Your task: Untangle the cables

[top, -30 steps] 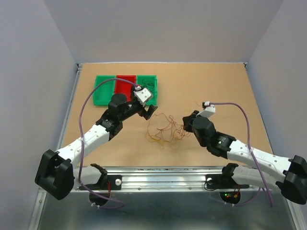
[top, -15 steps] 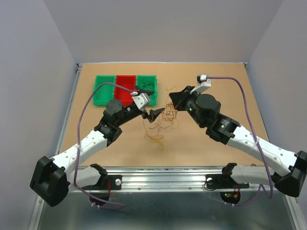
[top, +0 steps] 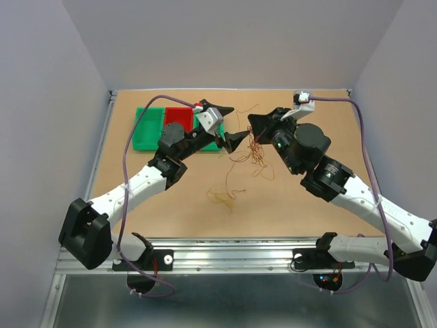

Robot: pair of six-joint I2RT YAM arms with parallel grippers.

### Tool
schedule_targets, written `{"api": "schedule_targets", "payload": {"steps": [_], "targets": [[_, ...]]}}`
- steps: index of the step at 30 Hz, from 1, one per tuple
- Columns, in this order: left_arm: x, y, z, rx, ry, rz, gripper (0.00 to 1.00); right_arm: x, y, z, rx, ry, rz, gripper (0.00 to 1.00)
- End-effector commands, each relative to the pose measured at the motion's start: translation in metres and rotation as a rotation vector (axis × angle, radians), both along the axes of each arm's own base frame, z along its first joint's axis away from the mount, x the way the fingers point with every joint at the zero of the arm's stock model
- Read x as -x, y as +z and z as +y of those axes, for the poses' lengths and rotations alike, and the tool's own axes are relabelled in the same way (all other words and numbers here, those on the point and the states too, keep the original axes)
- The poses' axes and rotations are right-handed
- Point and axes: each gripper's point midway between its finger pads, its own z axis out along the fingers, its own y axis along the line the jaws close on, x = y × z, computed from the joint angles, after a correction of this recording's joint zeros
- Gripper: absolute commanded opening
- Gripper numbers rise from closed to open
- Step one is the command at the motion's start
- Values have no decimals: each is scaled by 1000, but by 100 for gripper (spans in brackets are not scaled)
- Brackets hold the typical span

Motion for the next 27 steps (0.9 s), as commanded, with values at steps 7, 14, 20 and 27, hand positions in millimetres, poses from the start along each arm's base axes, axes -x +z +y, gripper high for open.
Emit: {"api": "schedule_targets", "payload": {"steps": [7, 14, 20, 27], "targets": [[21, -8, -8, 67, -52, -26, 96, 33, 1, -31, -36, 40, -62, 0], [47, -8, -7, 76, -135, -78, 94, 44, -14, -34, -31, 76, -55, 1], [66, -14, -12, 70, -222, -129, 84, 47, -19, -29, -25, 113, -53, 1], [74, -25, -25, 30, -286, -157, 75, 49, -23, -15, -10, 171, -47, 1]]}}
